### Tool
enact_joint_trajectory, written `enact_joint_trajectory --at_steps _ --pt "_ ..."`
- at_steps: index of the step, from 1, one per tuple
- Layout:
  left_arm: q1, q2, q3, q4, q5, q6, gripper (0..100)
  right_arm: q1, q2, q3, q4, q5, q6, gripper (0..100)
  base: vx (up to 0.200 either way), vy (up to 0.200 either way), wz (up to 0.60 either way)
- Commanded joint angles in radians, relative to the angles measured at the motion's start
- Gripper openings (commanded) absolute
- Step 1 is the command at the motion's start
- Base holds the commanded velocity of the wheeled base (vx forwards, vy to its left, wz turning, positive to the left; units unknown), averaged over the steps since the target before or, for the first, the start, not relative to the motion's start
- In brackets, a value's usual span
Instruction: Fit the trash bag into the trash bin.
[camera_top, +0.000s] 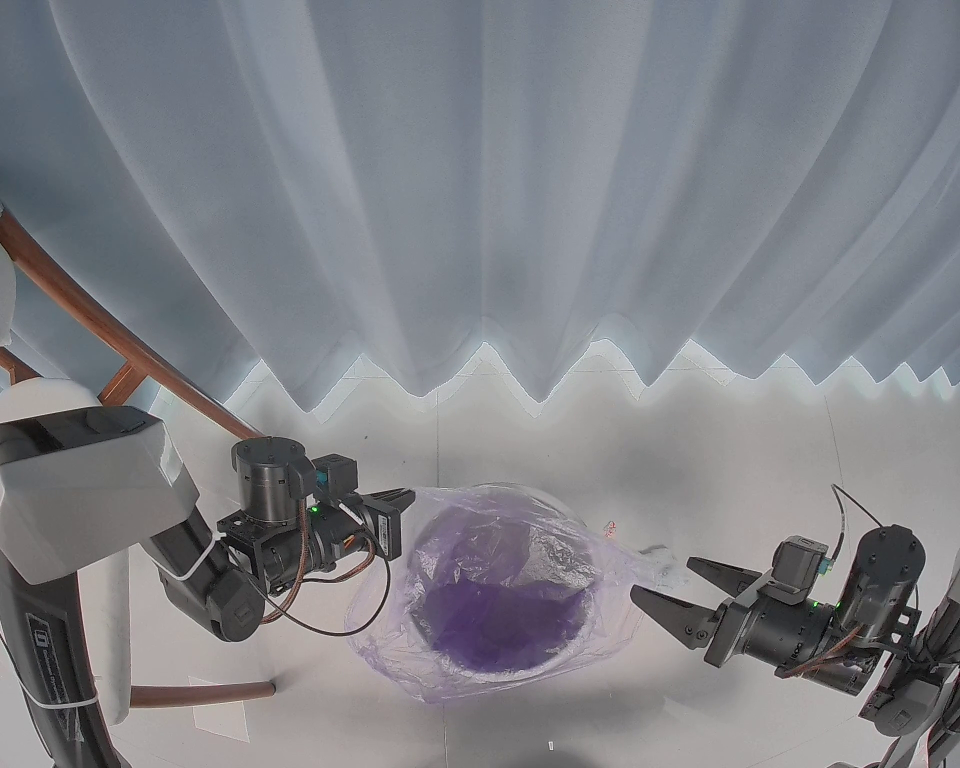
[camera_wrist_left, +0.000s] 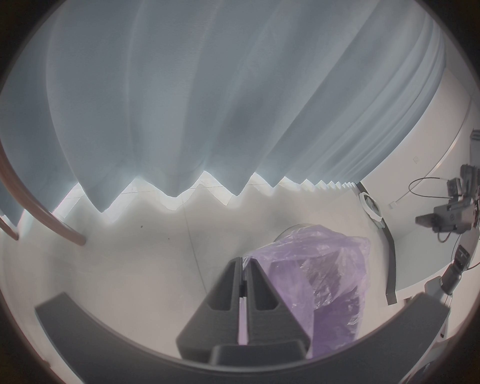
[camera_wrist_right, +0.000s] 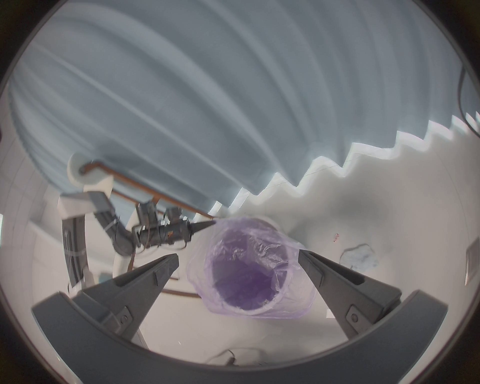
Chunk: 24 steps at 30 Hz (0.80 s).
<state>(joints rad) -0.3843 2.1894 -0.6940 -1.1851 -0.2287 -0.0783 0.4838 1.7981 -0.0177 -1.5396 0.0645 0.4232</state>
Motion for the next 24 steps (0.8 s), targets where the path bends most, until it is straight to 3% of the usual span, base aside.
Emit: enact_joint_trajectory --at_steps 1,5,10,24 --pt "-0.054 -0.028 0.005 -0.005 0.009 -0.040 0 -0.122 0.168 -0.042 -0.011 0.104 -0.141 100 0.000 0.000 0.00" --pt "-0.073 -0.028 0.007 -0.021 0.014 -0.040 0 -0.136 0.247 -0.145 -0.014 0.106 -0.182 100 0.000 0.000 0.00" --pt "-0.084 -0.028 0.018 -0.042 0.042 -0.040 0 -0.156 0.359 -0.275 -0.016 0.060 -0.187 100 0.000 0.000 0.00" --pt "-0.082 -0.043 0.047 -0.060 0.043 -0.040 0 -0.156 0.488 -0.424 -0.022 0.067 -0.196 100 0.000 0.000 0.00"
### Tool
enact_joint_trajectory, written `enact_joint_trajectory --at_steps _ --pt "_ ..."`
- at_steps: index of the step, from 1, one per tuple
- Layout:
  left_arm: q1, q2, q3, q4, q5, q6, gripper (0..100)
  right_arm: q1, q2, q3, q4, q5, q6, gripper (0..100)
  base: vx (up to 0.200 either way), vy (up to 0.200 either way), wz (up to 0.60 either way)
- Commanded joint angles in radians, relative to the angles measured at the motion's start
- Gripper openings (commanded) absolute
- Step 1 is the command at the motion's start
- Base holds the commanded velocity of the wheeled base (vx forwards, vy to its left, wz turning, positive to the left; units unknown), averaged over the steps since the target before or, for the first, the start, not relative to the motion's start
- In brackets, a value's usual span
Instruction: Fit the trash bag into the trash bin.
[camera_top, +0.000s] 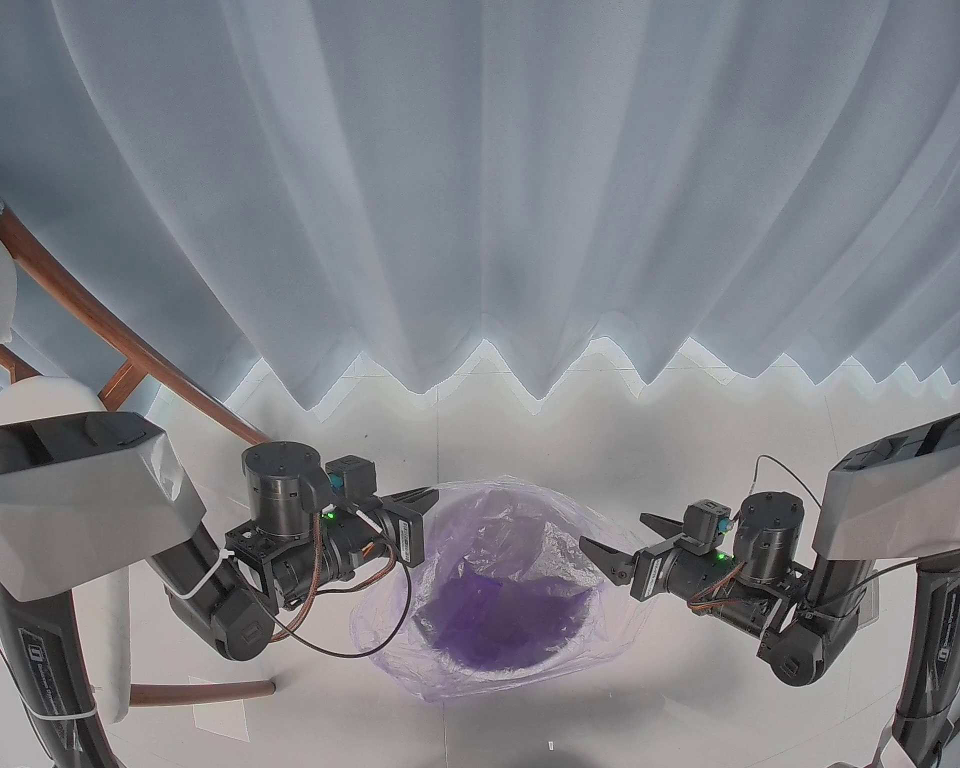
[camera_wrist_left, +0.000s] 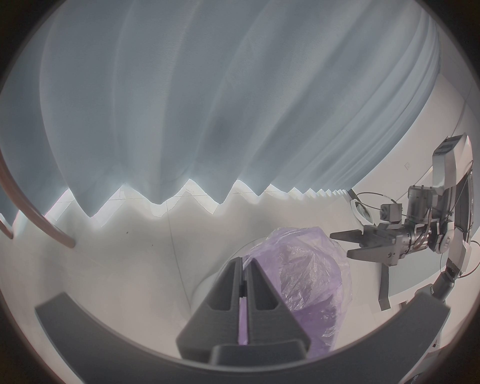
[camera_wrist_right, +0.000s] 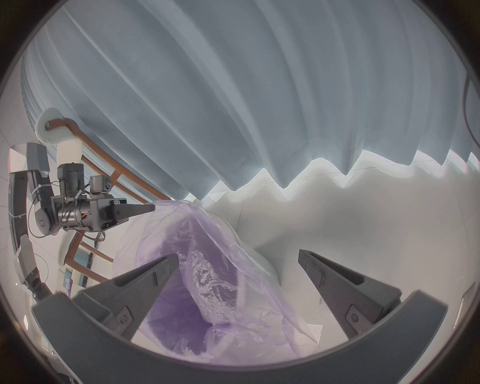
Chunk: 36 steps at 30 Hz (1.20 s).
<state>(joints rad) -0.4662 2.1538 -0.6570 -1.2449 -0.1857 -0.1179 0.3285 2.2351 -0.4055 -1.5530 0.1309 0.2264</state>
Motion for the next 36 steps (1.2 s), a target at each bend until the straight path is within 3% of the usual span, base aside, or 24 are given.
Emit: enact_joint_trajectory --at_steps 1,4,5,18,23,30,36 --pt "0.000 -0.008 0.010 -0.001 0.000 0.000 0 0.000 0.052 -0.044 -0.009 0.001 0.004 100 0.000 0.000 0.00" --pt "0.000 -0.011 0.010 -0.001 0.002 0.000 0 0.000 0.064 -0.059 -0.009 0.001 0.010 100 0.000 0.000 0.00" --pt "0.001 -0.012 0.010 -0.001 0.000 0.000 0 -0.002 0.067 -0.059 -0.009 0.001 0.011 0 0.000 0.000 0.00" --pt "0.017 0.001 -0.004 -0.001 0.000 -0.002 0 -0.029 0.090 -0.114 -0.010 0.029 0.044 0 0.000 0.000 0.00" --pt "0.040 0.049 -0.046 -0.001 -0.003 -0.003 0 -0.029 0.136 -0.220 -0.009 -0.005 0.093 0 0.000 0.000 0.00" --pt "0.057 0.089 -0.119 0.013 -0.012 -0.114 0 -0.031 0.169 -0.306 0.007 -0.037 0.126 0 0.000 0.000 0.00" --pt "0.093 0.146 -0.171 0.022 -0.012 -0.131 0 -0.059 0.199 -0.338 0.010 -0.040 0.126 0 0.000 0.000 0.00"
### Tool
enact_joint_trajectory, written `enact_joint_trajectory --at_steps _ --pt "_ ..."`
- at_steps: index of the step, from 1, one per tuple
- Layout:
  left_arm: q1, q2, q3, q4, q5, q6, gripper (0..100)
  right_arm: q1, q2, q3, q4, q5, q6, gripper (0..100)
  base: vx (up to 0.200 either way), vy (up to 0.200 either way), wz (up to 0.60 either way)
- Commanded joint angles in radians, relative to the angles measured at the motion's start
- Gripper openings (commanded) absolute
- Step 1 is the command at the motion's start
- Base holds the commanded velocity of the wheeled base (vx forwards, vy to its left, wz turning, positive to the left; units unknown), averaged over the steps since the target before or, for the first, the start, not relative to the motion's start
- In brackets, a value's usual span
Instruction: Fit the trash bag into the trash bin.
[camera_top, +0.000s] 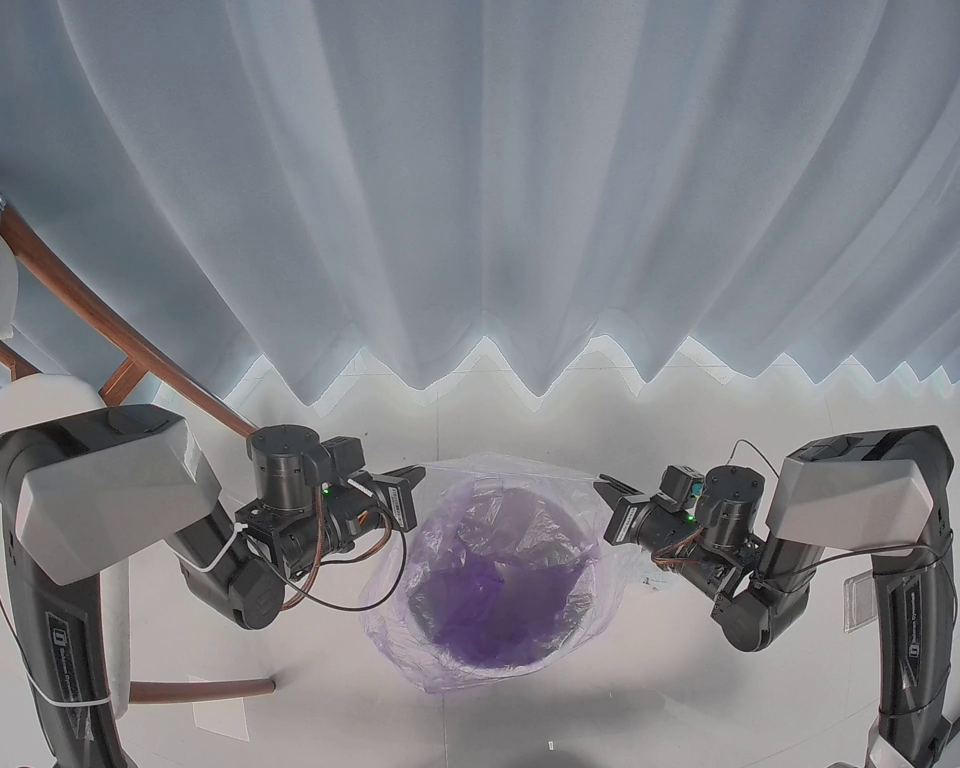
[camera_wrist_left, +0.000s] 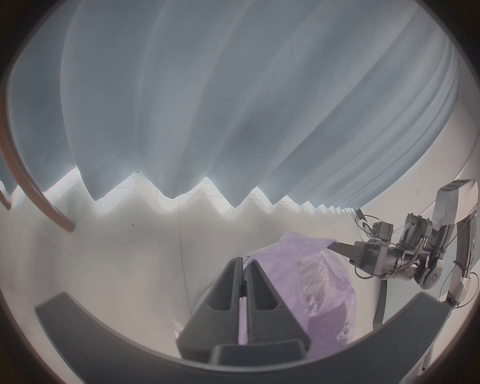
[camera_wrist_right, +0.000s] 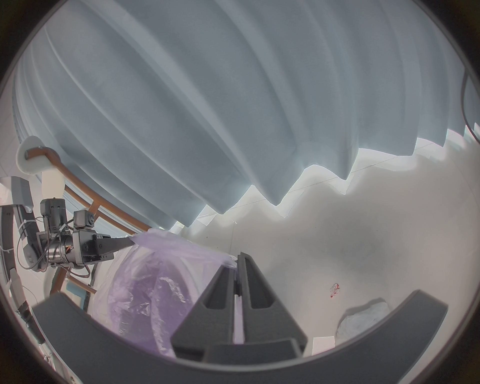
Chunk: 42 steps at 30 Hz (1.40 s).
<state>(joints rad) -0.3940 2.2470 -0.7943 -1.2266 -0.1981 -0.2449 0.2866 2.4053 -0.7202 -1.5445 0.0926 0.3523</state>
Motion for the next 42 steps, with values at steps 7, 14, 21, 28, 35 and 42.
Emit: enact_joint_trajectory --at_steps 7,14,21,28,35,42 --pt "0.026 0.077 -0.083 0.041 0.006 -0.090 0 -0.027 0.051 -0.050 0.023 -0.002 0.013 0 0.000 0.000 0.00" --pt "0.027 0.088 -0.105 0.075 0.009 -0.134 0 -0.026 0.084 -0.084 0.030 -0.002 0.013 0 0.000 0.000 0.00" --pt "0.040 0.114 -0.100 0.076 0.008 -0.136 0 -0.027 0.120 -0.107 0.060 -0.002 0.013 0 0.000 0.000 0.00" --pt "0.057 0.132 -0.099 0.068 0.005 -0.146 0 -0.027 0.146 -0.119 0.057 -0.002 0.013 0 0.000 0.000 0.00" --pt "0.066 0.129 -0.097 0.068 0.009 -0.257 0 -0.027 0.167 -0.119 0.047 -0.004 0.014 0 0.000 0.000 0.00" --pt "0.070 0.146 -0.091 0.065 0.012 -0.267 0 -0.038 0.215 -0.111 -0.013 -0.004 0.013 0 0.000 0.000 0.00"
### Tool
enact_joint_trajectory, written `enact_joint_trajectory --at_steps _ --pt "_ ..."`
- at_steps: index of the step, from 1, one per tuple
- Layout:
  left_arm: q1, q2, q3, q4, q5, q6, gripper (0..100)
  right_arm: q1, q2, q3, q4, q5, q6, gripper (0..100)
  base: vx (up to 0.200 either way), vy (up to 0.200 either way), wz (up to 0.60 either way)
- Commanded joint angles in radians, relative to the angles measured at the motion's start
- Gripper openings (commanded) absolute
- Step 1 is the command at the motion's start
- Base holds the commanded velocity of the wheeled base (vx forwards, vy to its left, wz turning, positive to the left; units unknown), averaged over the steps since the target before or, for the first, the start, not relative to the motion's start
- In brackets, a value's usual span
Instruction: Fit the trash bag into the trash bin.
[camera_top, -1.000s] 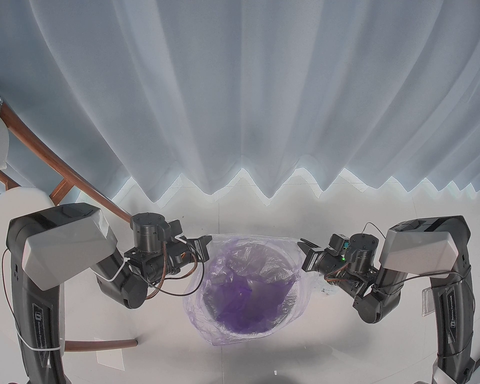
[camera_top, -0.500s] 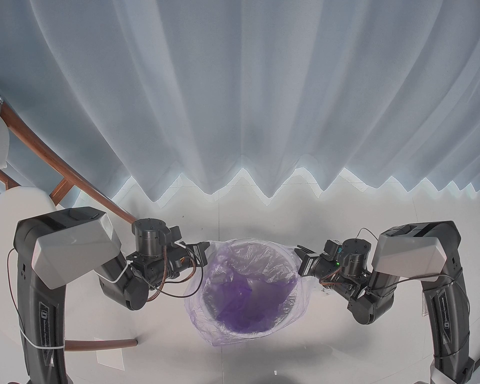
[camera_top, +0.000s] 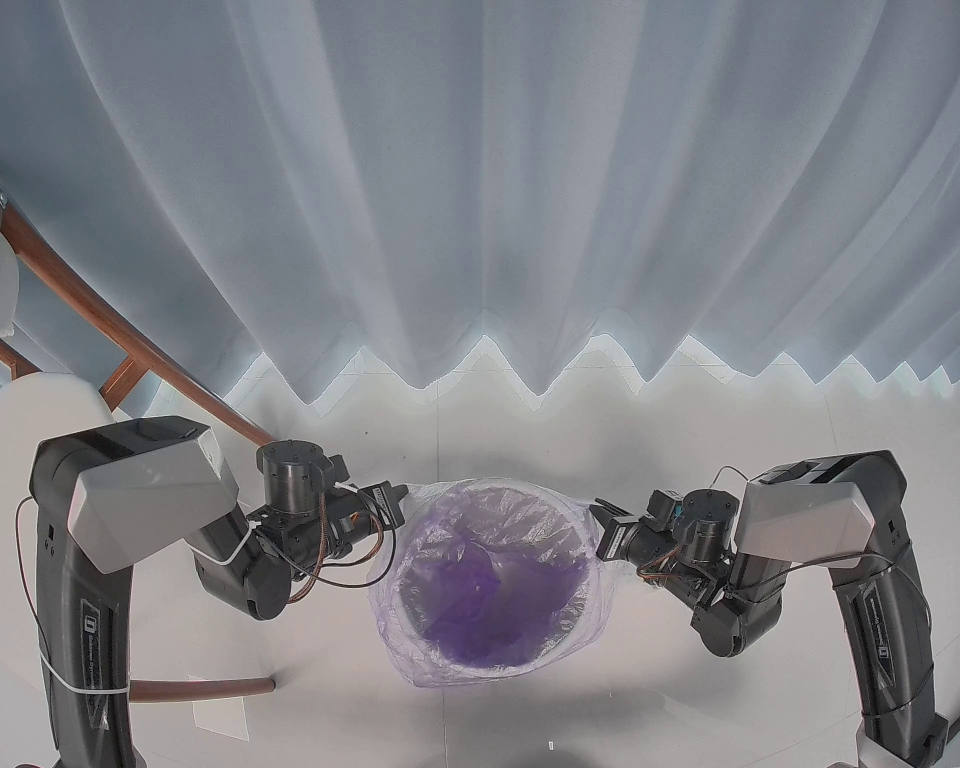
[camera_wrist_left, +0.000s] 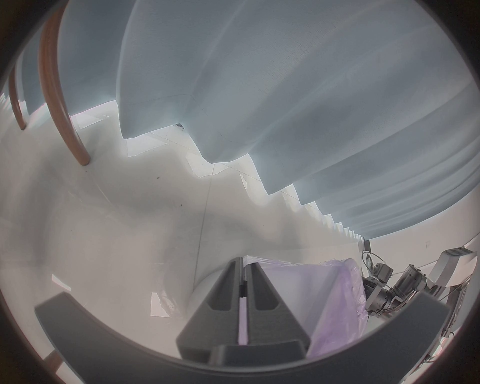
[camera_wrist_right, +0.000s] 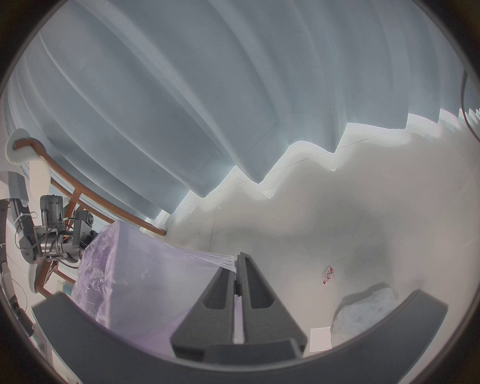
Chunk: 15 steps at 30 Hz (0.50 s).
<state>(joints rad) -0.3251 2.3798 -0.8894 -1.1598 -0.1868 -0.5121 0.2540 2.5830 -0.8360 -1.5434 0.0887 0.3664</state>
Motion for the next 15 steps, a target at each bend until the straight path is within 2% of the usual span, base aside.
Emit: enact_joint_trajectory --at_steps 1,13,14,15 --pt "0.001 0.021 0.003 -0.003 0.003 0.000 0 -0.006 0.045 0.005 -0.021 0.000 -0.001 0 0.000 0.000 0.00" --pt "0.012 0.052 0.010 -0.021 0.030 -0.002 0 -0.016 0.051 -0.009 -0.023 0.002 -0.001 0 0.000 0.000 0.00" --pt "0.012 0.052 0.012 -0.026 0.029 -0.002 0 -0.015 0.051 -0.005 -0.023 0.002 -0.003 100 0.000 0.000 0.00" --pt "0.012 0.052 0.012 -0.026 0.029 -0.002 0 -0.015 0.051 -0.005 -0.023 0.002 -0.003 100 0.000 0.000 0.00"
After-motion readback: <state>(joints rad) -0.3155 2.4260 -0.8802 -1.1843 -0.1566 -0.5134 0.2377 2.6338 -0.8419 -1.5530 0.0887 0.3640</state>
